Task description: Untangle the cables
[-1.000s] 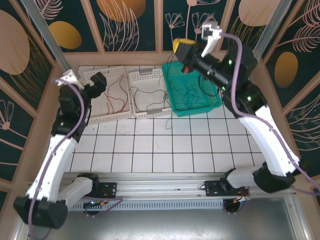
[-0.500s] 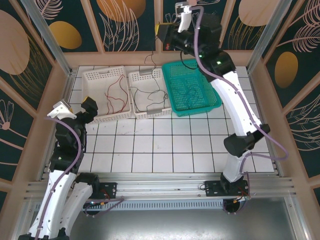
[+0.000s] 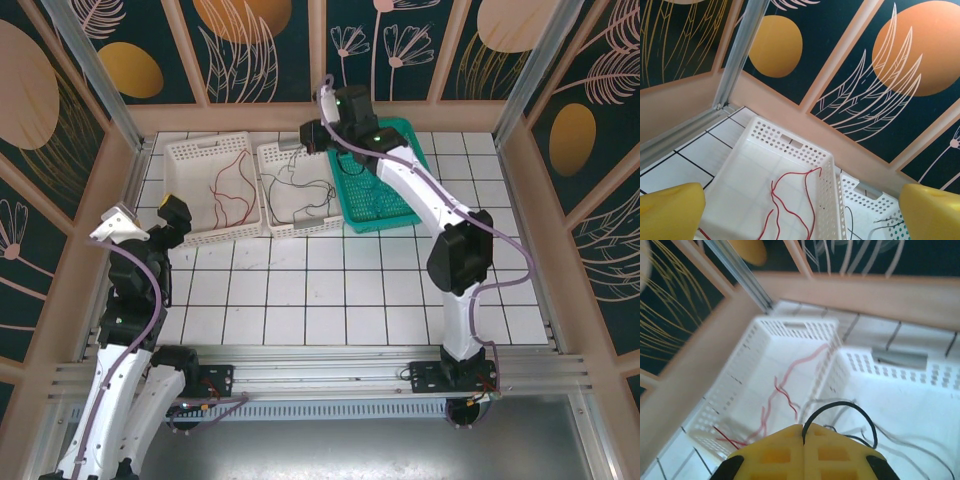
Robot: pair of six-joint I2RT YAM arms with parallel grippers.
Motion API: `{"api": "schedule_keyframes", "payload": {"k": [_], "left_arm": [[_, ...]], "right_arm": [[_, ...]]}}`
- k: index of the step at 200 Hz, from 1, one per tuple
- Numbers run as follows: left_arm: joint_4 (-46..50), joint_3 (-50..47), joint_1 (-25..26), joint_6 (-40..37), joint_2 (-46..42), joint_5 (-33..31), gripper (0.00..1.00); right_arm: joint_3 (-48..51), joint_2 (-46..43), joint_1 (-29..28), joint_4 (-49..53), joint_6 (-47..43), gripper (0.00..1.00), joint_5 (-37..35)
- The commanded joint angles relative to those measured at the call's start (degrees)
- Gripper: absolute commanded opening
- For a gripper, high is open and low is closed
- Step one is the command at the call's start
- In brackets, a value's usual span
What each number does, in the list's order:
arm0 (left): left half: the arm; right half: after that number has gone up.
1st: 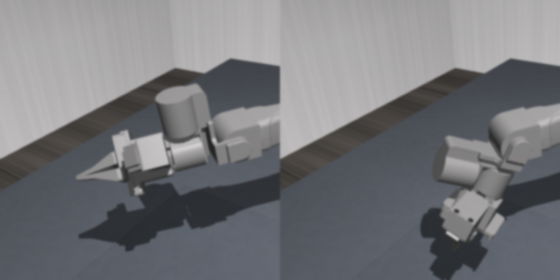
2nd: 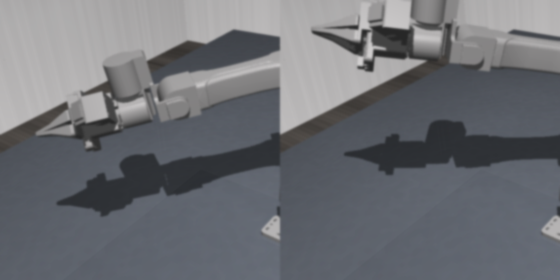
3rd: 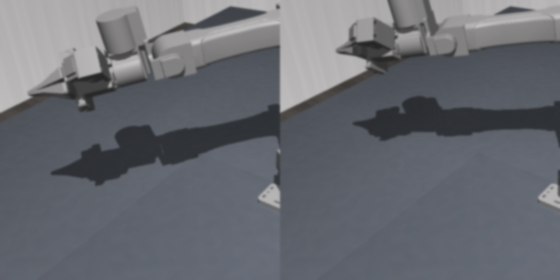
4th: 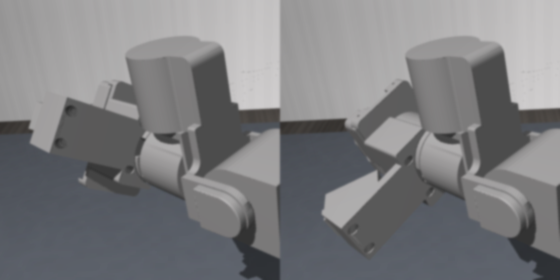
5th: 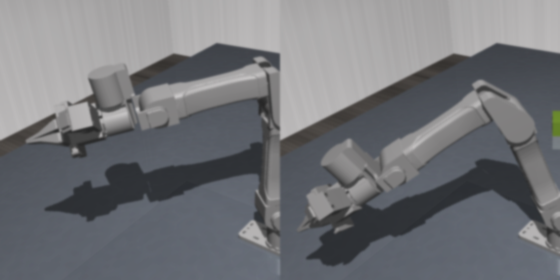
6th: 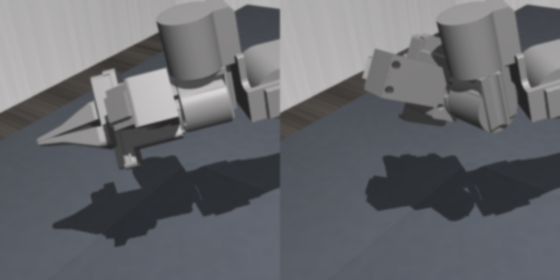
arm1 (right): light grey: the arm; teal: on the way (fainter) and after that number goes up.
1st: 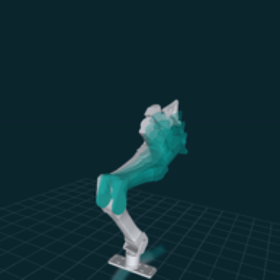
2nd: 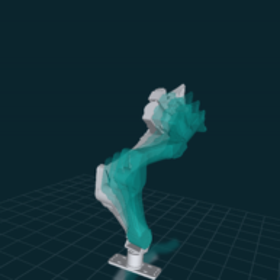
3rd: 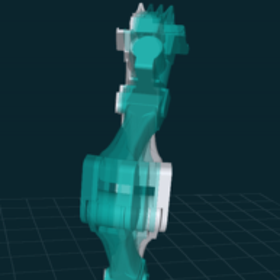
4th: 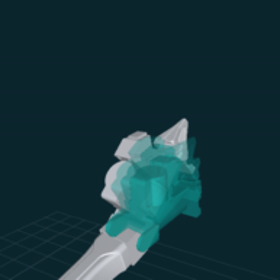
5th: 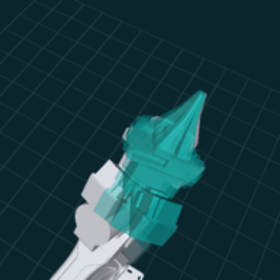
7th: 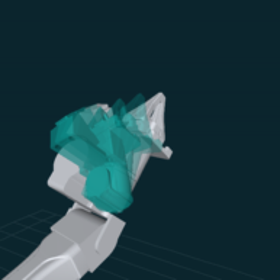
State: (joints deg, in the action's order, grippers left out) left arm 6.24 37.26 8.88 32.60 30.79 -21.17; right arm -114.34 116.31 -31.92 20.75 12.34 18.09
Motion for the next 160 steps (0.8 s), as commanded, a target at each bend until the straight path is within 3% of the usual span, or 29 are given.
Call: {"api": "schedule_keyframes", "payload": {"k": [1,70,119,160], "left_arm": [[-1.3,-0.3,-0.3,-1.0,-0.1,-0.8,0.99],[-1.5,-0.4,-0.4,-1.3,0.7,-0.2,0.98],[-1.6,-0.4,-0.3,-1.5,1.2,0.1,0.99],[-1.7,-0.4,-0.3,-1.7,1.3,0.3,0.98]], "right_arm": [[2.9,1.8,0.2,-3.3,0.0,0.0,-3.3],[4.1,7.7,-1.6,2.6,-2.8,0.0,-13.3],[1.8,8.8,-3.6,6.4,-5.3,0.0,-15.9],[1.1,8.5,-4.0,7.9,-5.0,0.12,-14.8]]}}
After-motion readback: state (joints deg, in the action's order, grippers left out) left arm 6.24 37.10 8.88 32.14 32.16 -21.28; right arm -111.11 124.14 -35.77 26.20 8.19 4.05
